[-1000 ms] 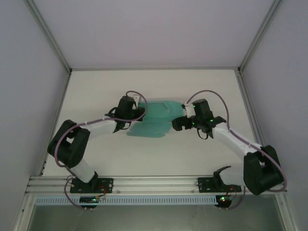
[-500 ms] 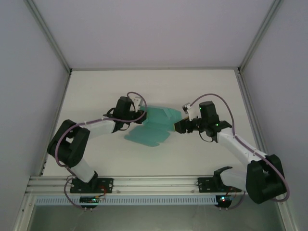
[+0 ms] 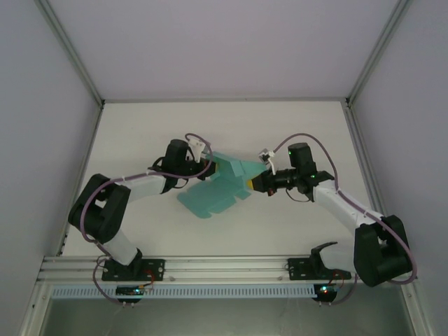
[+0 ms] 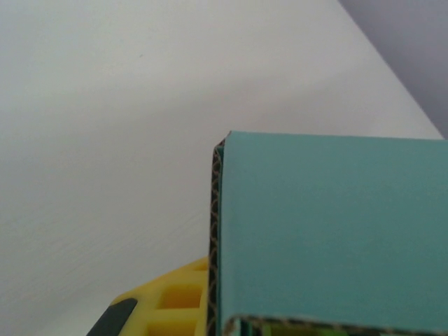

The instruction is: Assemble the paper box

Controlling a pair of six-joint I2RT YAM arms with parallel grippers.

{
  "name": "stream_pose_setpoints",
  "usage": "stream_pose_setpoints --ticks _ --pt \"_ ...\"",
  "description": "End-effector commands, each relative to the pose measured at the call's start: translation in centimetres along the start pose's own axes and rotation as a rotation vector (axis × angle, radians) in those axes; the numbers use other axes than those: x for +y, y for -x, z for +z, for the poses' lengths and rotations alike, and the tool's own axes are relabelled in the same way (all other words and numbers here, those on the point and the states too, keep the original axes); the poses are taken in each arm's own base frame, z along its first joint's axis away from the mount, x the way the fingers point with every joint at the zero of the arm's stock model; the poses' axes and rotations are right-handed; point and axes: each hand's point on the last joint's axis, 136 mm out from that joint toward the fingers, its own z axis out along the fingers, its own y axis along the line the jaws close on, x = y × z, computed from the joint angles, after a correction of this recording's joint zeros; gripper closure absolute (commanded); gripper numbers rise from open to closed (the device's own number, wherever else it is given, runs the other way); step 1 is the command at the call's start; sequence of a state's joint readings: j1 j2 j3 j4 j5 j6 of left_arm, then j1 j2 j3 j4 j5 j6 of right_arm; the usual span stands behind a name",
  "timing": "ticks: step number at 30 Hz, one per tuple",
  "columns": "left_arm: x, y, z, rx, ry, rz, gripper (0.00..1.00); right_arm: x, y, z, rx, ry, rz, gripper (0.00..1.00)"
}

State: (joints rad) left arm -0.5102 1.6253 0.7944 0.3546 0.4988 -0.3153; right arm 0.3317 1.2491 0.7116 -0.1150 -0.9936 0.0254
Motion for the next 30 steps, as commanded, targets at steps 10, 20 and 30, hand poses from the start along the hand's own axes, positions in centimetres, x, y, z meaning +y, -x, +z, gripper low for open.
stream_pose_setpoints --ticks 10,20,30 --pt "-3.6 2.5 -0.6 -0.076 -0.162 0.085 1.00 -2.2 0.9 -0.8 -0.008 -0.145 0.002 0.70" --pt "0.7 1.7 -0.2 -0.034 0.046 -0.046 1.00 -1.2 -0.3 -2.7 -0.022 -0.285 -0.082 0.18" --pt "0.5 1.9 -0.5 -0.032 0.032 -0.045 1.00 -3.7 -2.0 -3.4 0.039 -0.493 -0.106 0.01"
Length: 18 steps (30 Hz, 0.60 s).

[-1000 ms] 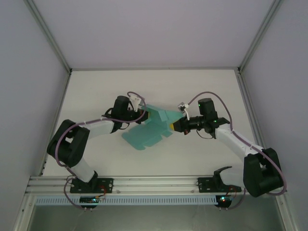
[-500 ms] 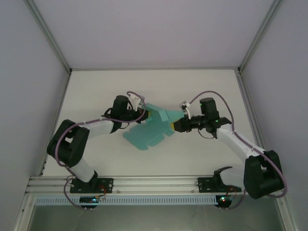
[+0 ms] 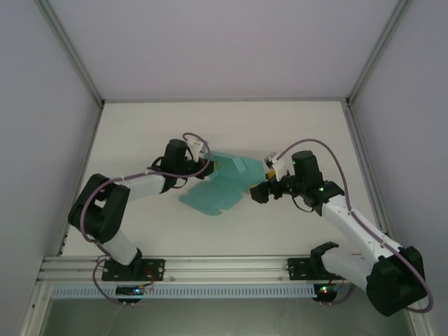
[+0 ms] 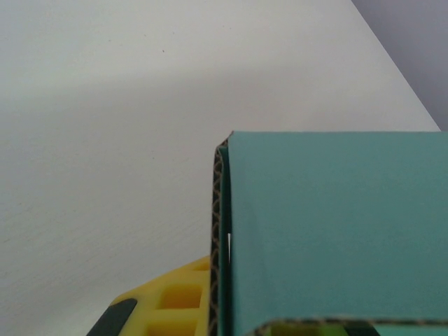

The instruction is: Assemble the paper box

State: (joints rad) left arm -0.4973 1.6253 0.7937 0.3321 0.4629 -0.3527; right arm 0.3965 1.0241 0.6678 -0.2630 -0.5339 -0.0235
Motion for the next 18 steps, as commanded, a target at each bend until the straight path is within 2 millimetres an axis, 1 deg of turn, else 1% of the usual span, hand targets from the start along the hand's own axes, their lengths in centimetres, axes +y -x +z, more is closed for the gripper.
stream_pose_setpoints --ticks 1,4,9,12,18 --pt "-0.7 1.8 -0.3 -0.028 -0.016 0.006 1.00 -1.4 -1.0 0.2 0.040 -0.079 -0.016 0.01" --pt "-0.4 1.6 -0.3 -0.017 -0.005 -0.009 1.00 -1.4 -1.1 0.5 0.049 -0.074 -0.025 0.01" --pt "1.1 1.3 0.0 0.002 0.036 -0.046 1.00 -0.9 -1.7 0.3 0.068 -0.049 -0.030 0.01" --pt "1.4 1.2 0.2 0.004 0.026 -0.064 1.00 -0.3 -2.7 0.3 0.093 -0.013 0.000 0.01" --pt "2.2 1.1 0.3 0.015 0.039 -0.079 1.00 -0.8 -3.1 0.8 0.071 -0.020 0.046 0.01"
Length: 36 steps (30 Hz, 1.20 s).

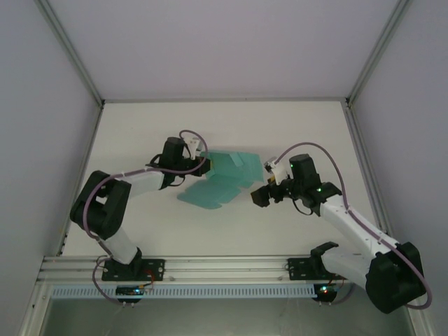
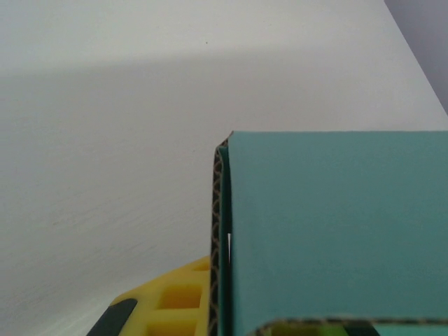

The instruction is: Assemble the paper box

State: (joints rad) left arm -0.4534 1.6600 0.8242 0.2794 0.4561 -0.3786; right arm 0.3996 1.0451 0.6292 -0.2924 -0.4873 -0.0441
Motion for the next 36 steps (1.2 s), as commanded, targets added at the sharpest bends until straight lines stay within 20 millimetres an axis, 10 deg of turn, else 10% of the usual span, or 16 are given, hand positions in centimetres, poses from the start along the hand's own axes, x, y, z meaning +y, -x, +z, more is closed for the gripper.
stream_pose_setpoints --ticks 1,13,27,36 --pt "-0.2 1.0 0.3 -0.002 -0.013 -0.008 1.00 0.1 -0.3 0.1 -0.005 0.019 0.029 0.01" --pt "-0.6 -0.1 0.8 0.030 -0.026 0.042 1.00 -2.0 5.4 2.3 -0.114 -0.044 0.034 0.01" --pt "-1.5 0.2 0.7 0.015 0.002 0.039 1.00 -4.1 5.8 6.4 -0.042 -0.254 0.019 0.01" --pt "1.8 -0.5 0.0 0.018 0.192 0.014 1.00 -0.9 6.0 2.7 -0.093 -0.181 0.016 0.01"
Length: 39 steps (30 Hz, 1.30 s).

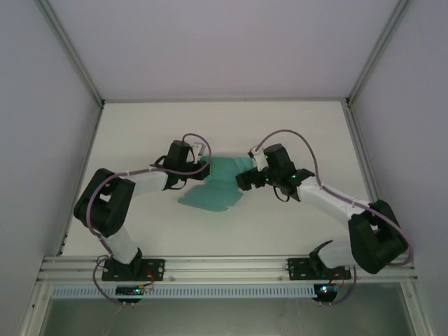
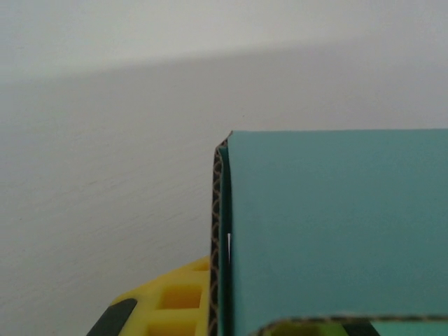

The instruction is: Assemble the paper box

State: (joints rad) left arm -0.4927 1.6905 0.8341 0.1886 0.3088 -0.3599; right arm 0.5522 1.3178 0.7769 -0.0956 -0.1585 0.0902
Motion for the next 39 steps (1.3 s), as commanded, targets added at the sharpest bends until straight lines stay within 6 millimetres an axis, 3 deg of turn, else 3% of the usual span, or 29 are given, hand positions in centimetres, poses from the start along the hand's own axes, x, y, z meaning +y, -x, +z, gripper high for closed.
stream_pose_setpoints --ticks 1,7,12,15,19,22,25,30,35,39 --pt "0.2 1.5 -1.1 -0.047 0.060 0.005 1.00 1.4 0.9 -3.7 -0.062 0.049 0.008 0.01" --pt "0.2 1.7 -1.8 -0.087 0.061 0.019 1.00 1.5 0.4 -9.5 -0.137 0.040 0.041 0.01" --pt "-0.6 2.0 -2.8 -0.103 0.042 0.055 1.00 -1.8 -0.5 -11.5 -0.153 -0.033 0.155 0.01" --pt "-1.0 2.0 -3.3 -0.112 0.024 0.067 1.00 -3.5 -0.9 -10.8 -0.128 0.005 0.273 0.05" --pt "-1.4 2.2 -3.6 -0.120 0.006 0.065 1.00 -3.9 0.0 -8.5 -0.093 0.097 0.285 0.24" --pt "-1.7 2.1 -3.5 -0.114 -0.012 0.069 1.00 -1.7 0.5 -6.9 -0.056 0.234 0.190 0.26" --pt "-1.8 2.1 -3.3 -0.111 -0.016 0.071 1.00 -0.1 0.9 -5.7 -0.031 0.334 0.148 0.35" --pt "-1.6 2.0 -3.1 -0.102 -0.008 0.070 1.00 3.2 1.2 -4.9 0.003 0.474 0.055 0.48" --pt "-1.4 1.9 -2.8 -0.092 0.000 0.070 1.00 5.0 1.1 -3.7 0.049 0.522 0.025 0.63" --pt "-1.3 1.8 -2.6 -0.084 0.013 0.073 1.00 5.8 0.9 -2.3 0.090 0.511 -0.016 0.65"
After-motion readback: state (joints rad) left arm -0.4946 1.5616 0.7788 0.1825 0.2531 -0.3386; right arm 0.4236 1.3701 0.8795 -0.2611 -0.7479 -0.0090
